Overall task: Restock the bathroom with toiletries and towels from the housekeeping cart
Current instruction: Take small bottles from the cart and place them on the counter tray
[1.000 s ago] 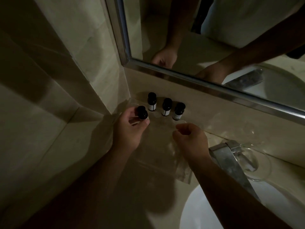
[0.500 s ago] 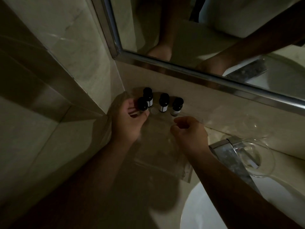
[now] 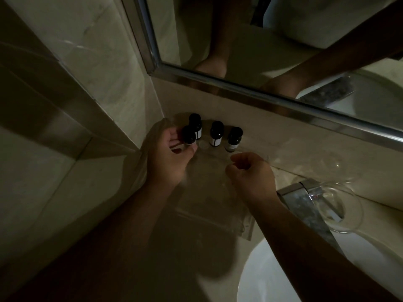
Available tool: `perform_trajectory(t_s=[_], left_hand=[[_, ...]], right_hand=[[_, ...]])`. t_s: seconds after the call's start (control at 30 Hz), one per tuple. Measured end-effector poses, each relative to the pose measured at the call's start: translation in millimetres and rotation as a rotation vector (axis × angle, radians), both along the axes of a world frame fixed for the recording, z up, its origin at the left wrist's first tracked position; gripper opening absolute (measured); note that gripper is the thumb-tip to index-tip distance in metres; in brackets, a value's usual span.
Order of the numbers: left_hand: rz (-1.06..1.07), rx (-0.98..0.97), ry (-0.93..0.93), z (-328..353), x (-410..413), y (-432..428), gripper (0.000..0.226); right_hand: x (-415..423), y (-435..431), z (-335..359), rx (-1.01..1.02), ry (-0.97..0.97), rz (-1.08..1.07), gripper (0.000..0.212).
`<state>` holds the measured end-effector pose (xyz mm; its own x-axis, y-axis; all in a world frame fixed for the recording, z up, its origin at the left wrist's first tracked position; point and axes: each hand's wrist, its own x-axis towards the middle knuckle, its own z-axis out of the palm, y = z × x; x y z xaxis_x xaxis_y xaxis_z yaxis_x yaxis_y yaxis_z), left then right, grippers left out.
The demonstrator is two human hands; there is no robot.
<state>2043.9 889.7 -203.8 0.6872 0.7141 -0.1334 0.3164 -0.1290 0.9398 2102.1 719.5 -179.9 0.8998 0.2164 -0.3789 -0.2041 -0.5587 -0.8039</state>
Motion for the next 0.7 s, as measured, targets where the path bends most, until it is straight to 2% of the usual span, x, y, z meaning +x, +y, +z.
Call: perform_trajectory(t_s=[0.37, 0.53, 0.7], left_hand=[[-0.024, 0.008, 0.012, 3, 1, 0, 0.044], [-0.052, -0.012, 0.029, 3, -2, -1, 0.054], [-0.095, 0.051, 0.08, 7, -21, 0, 0.058]], right_hand=[[1, -1, -3, -0.01, -0.006, 0.004, 0.025], [2, -2, 0, -0.028, 0.021, 0.017, 0.027], [-2, -5, 7, -0.034, 0.061, 0.022, 0.028]])
